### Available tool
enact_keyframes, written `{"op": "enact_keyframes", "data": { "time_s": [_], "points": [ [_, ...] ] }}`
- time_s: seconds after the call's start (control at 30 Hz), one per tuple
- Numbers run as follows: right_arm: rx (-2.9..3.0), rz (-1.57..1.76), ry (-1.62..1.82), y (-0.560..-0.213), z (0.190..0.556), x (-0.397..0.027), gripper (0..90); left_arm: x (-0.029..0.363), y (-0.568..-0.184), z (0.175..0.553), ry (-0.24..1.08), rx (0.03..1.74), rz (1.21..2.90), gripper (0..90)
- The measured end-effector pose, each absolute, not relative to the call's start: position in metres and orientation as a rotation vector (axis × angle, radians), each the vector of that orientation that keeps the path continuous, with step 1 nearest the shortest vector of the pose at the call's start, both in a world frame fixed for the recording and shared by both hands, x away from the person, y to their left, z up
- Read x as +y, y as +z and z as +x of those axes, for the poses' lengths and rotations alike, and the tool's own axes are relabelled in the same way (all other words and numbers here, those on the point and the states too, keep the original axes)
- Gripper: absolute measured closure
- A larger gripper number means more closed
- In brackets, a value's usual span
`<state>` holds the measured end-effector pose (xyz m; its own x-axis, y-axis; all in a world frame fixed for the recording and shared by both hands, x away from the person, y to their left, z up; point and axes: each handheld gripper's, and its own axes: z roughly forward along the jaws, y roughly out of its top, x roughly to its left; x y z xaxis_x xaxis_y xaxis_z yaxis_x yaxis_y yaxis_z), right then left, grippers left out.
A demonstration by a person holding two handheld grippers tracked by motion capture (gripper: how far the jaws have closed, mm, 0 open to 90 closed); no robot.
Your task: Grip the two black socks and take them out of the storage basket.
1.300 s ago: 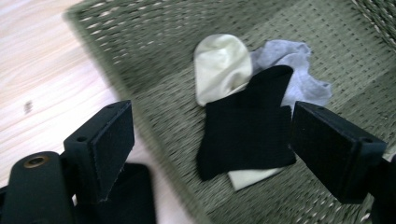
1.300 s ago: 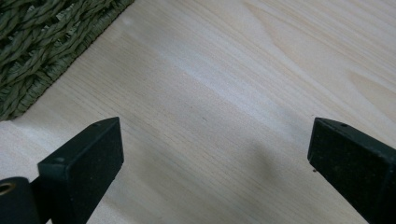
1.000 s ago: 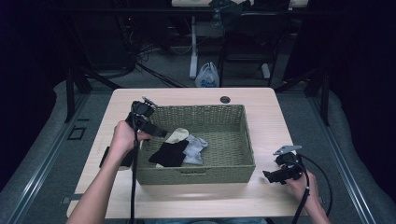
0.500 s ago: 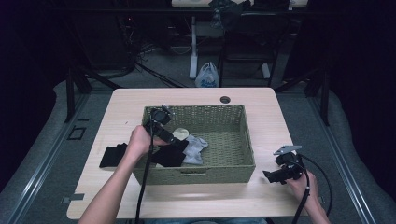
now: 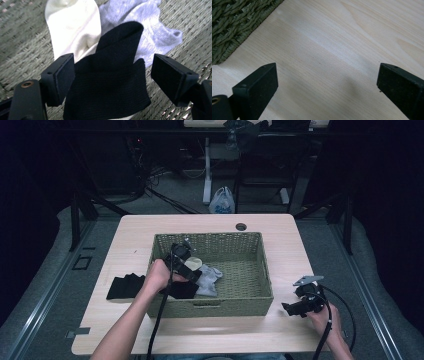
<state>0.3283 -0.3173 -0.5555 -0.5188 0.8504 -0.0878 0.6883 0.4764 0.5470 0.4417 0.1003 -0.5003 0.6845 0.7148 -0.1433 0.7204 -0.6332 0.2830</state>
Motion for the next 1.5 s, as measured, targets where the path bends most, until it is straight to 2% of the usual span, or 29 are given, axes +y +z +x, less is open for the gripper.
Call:
{"op": "enact_keyframes", "data": {
  "time_s": [0.17,0.27,0.47,0.5,0.6,0.73,1.5],
  "points": [
    [2.382,1.297,0.645,-0.556,0.329,-0.317,2.9,0.097,-0.508,0.444,-0.040,1.142,2.627,21.3],
    [2.381,1.297,0.645,-0.556,0.328,-0.317,2.9,0.095,-0.512,0.445,-0.044,1.151,2.646,27.5],
    [2.380,1.299,0.653,-0.556,0.328,-0.317,2.9,0.096,-0.517,0.447,-0.052,1.170,2.648,53.9],
    [2.380,1.298,0.653,-0.556,0.328,-0.317,2.9,0.097,-0.516,0.447,-0.050,1.159,2.647,65.1],
    [2.387,1.293,0.645,-0.555,0.329,-0.318,2.9,0.097,-0.515,0.447,-0.040,1.140,2.657,75.3],
    [2.385,1.296,0.646,-0.555,0.329,-0.318,2.9,0.102,-0.511,0.445,-0.024,1.133,2.645,80.0],
    [2.381,1.298,0.644,-0.555,0.329,-0.318,2.9,0.138,-0.434,0.430,0.099,1.072,2.495,80.0]
  ]
}}
